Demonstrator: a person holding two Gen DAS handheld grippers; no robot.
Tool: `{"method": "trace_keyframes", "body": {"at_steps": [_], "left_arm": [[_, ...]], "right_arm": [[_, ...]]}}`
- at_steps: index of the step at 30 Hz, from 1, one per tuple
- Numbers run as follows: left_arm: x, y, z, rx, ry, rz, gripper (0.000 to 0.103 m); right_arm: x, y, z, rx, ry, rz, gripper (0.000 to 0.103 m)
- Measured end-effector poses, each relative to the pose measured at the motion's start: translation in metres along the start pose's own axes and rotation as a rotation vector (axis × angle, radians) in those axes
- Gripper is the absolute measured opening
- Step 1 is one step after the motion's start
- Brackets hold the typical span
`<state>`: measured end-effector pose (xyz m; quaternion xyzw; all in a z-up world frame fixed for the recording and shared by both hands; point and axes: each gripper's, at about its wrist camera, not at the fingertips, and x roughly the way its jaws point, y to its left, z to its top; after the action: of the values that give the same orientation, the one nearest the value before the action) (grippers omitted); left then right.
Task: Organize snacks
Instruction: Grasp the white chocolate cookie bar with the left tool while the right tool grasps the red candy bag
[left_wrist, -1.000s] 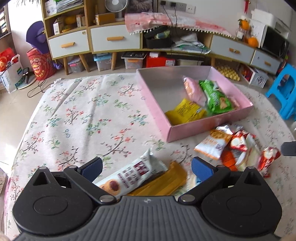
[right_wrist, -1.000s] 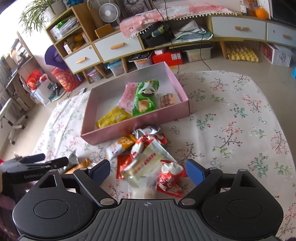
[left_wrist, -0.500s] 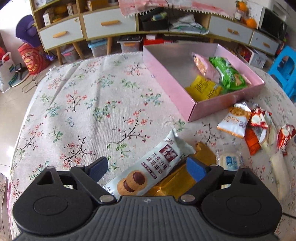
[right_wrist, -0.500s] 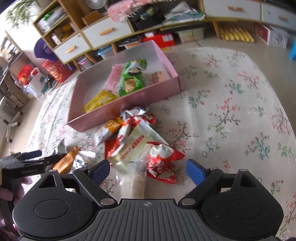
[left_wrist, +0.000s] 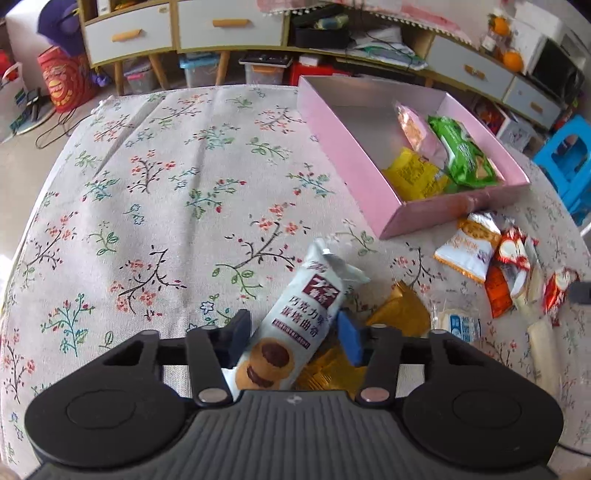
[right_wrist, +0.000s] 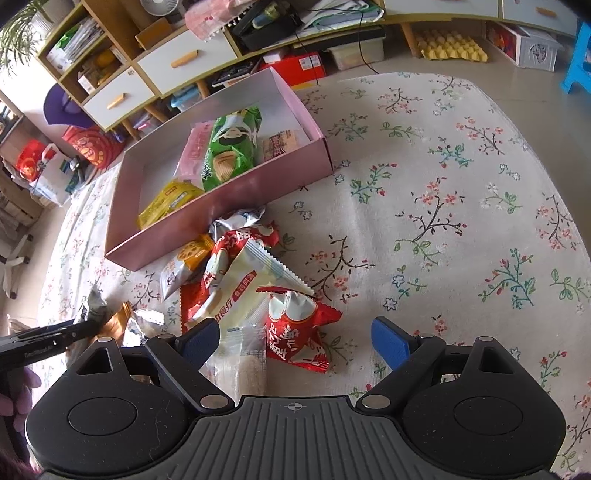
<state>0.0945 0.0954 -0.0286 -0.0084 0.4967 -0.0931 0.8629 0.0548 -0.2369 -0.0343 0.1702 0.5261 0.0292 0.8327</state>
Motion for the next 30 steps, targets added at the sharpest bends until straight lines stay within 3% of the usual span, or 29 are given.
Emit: {"method": "trace_keyframes", "body": {"at_steps": [2,7,11,14,20,26,30], "left_arm": [[-0.001,0.004,0.001,-0.035,-0.016,0.019,0.039],[-0.004,0.017,0.004,-0.101,-0.048,0.073,0.039],[-0.010,0.017,0.004,-0.112,-0.030,0.021,0.058],[-0.011,0.011,0.002,-0.082,-0.009,0.018,0.059],[-0.002,0.012,-0.002,-0.081,0.060,0.030,0.052],[-0.001,0.014,-0.004,-0.063,0.080,0.050,0.046],[-0.001,0.014,-0.004,-0.058,0.078,0.059,0.045]], "right_arm": [[0.002,0.000,0.000,0.000,-0.001,-0.008,0.091],[0.008,0.000,-0.001,-0.004,0.007,-0.025,0.091],[0.012,-0.001,0.000,0.001,0.010,-0.045,0.091],[0.015,-0.001,0.000,0.011,0.013,-0.049,0.091],[0.021,0.005,-0.002,-0.019,0.001,-0.084,0.091],[0.024,0.010,-0.002,-0.055,-0.018,-0.107,0.088],[0.025,0.011,-0.002,-0.069,-0.031,-0.127,0.077]]}}
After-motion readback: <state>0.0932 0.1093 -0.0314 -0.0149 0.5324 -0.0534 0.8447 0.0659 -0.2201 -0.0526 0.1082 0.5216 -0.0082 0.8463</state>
